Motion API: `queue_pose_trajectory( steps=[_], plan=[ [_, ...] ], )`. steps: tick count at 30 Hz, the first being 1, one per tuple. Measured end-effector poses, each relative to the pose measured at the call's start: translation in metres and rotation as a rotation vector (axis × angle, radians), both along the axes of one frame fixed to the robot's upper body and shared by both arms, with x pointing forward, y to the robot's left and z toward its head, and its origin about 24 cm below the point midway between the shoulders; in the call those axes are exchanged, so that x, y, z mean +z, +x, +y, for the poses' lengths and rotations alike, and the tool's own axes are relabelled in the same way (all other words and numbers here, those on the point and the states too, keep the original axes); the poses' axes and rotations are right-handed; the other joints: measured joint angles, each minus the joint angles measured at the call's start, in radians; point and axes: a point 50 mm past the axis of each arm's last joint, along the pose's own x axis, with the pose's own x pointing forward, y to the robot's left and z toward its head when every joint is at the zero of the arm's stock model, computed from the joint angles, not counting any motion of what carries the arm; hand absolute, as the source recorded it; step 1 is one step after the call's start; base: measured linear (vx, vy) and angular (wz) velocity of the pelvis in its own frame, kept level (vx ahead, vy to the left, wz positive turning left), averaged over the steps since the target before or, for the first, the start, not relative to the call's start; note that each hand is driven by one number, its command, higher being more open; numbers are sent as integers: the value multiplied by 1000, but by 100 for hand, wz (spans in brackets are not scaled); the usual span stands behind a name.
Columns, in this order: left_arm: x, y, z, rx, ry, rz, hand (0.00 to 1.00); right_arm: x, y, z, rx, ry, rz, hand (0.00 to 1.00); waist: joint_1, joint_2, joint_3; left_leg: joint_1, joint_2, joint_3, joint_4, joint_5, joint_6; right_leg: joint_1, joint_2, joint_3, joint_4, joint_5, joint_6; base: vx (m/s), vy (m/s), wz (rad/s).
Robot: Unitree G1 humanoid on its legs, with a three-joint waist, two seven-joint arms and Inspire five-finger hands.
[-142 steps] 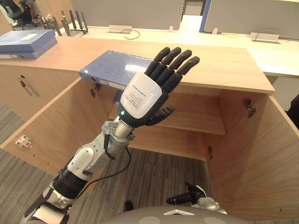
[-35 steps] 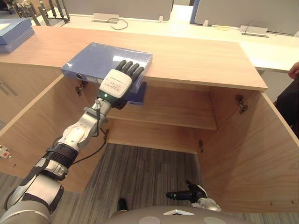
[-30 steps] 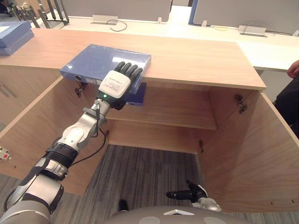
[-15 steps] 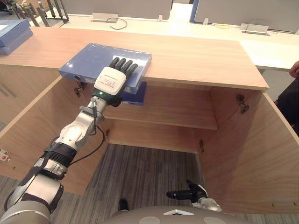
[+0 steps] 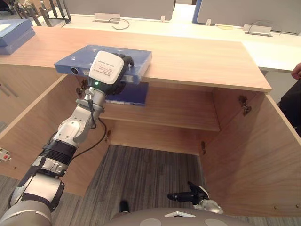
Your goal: Walk over to the cabinet, pick up the folder, carry it to the office cabinet, place the folder inside the office cabinet, then close the office cabinet door
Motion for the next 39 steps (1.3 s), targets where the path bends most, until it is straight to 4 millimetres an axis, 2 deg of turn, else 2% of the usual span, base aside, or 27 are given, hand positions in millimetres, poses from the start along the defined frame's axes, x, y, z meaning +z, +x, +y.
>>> queue_pose_trajectory(
  steps=[5, 11, 21, 27, 39],
  plan=[
    [5, -10, -30, -133, -42, -15, 0, 0, 0, -2, -12, -1, 0, 100, -2, 2, -1, -15, -1, -6, 0, 7, 7, -16, 2, 0, 12, -1, -1, -3, 0, 3],
    [9, -23, -55, -252, -103, -23, 0, 0, 0, -3, -12, -6, 1, 100, -1, 11, -2, -28, 1, -16, 0, 19, 14, -36, 0, 1, 39, -5, -8, -43, 6, 3],
    [9, -39, -67, -333, -266, -25, 0, 0, -1, -4, -17, -11, 7, 100, 3, 13, -3, -32, 4, -21, 0, 25, 12, -43, -2, 3, 37, -4, -5, -45, 2, 0],
    [23, -48, -79, -410, -394, -62, 0, -3, -6, -5, -24, -19, 30, 100, 23, 6, -8, -48, 0, -26, 0, 36, 18, -48, -2, -2, 29, 9, 10, 12, 0, 1],
    [48, -68, -96, -661, -802, -15, 0, -3, -7, -5, -51, -13, 38, 100, 24, 10, -13, -32, 2, -33, 0, 43, 21, -33, -2, -4, 42, 6, 4, -14, 1, 1]
  ],
)
